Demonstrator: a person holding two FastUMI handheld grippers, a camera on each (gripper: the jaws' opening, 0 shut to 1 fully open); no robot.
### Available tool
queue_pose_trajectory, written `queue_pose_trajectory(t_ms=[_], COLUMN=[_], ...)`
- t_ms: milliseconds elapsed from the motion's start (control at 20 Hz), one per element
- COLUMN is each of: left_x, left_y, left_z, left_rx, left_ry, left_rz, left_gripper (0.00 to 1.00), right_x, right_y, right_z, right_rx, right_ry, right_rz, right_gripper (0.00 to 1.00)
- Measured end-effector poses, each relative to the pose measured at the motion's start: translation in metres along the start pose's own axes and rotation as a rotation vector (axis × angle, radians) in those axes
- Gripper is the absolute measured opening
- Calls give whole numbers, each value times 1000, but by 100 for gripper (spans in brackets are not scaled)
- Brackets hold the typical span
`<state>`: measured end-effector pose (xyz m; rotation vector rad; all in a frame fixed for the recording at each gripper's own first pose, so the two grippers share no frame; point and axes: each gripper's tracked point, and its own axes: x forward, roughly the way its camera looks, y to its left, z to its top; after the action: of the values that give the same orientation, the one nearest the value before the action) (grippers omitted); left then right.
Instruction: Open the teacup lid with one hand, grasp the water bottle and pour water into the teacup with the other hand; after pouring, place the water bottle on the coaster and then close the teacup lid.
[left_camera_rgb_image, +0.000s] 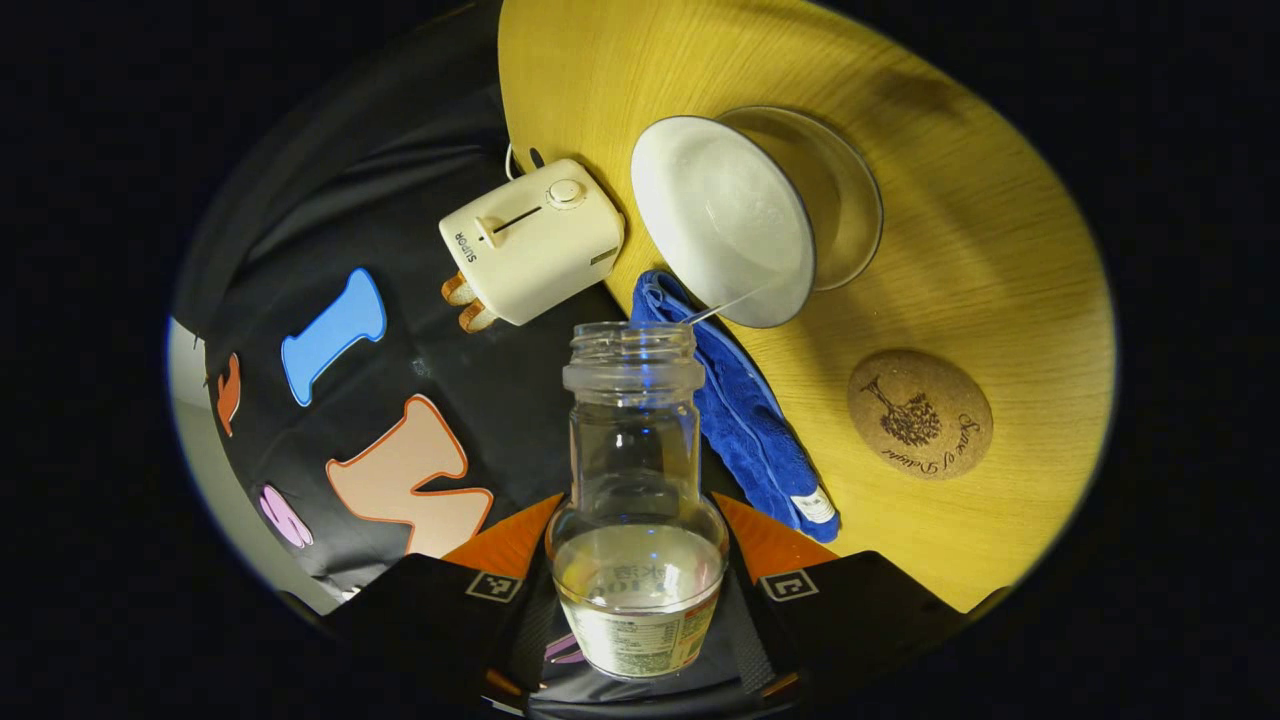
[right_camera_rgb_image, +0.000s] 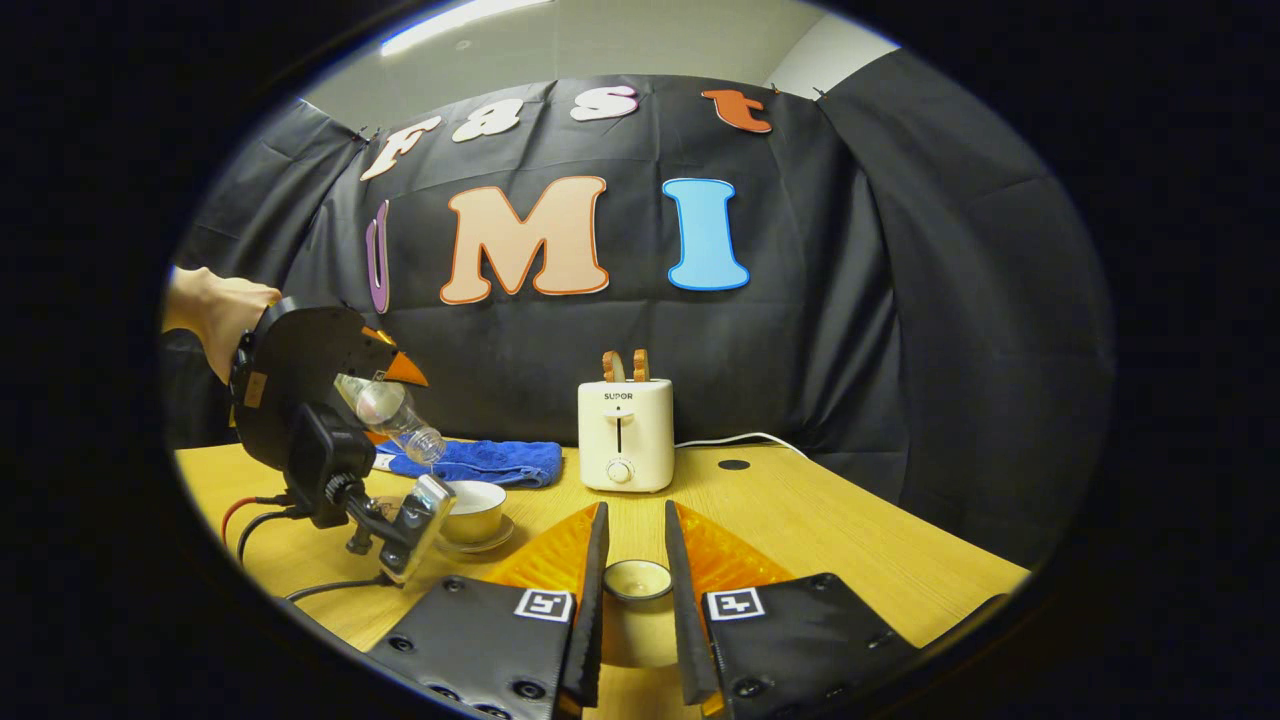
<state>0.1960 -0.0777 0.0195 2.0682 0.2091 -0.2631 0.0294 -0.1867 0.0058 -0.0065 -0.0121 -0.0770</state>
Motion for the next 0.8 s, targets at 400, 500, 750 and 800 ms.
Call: queue_pose_trajectory(t_ms=[400, 500, 750, 800], left_x=[-1, 0, 0, -2], left_y=[-7, -4, 2, 6], left_z=[31, 38, 36, 32], left_rx=[-566, -726, -1204, -1312], left_ry=[-144, -189, -285, -314], left_rz=[-51, -50, -3, 5], left_gripper=[70, 67, 70, 70], right_x=[0, 1, 0, 0], right_y=[0, 0, 0, 0], right_z=[0, 0, 0, 0], right_rx=[0, 0, 0, 0], right_ry=[0, 0, 0, 0], right_rz=[0, 0, 0, 0], right_gripper=[34, 34, 34, 34])
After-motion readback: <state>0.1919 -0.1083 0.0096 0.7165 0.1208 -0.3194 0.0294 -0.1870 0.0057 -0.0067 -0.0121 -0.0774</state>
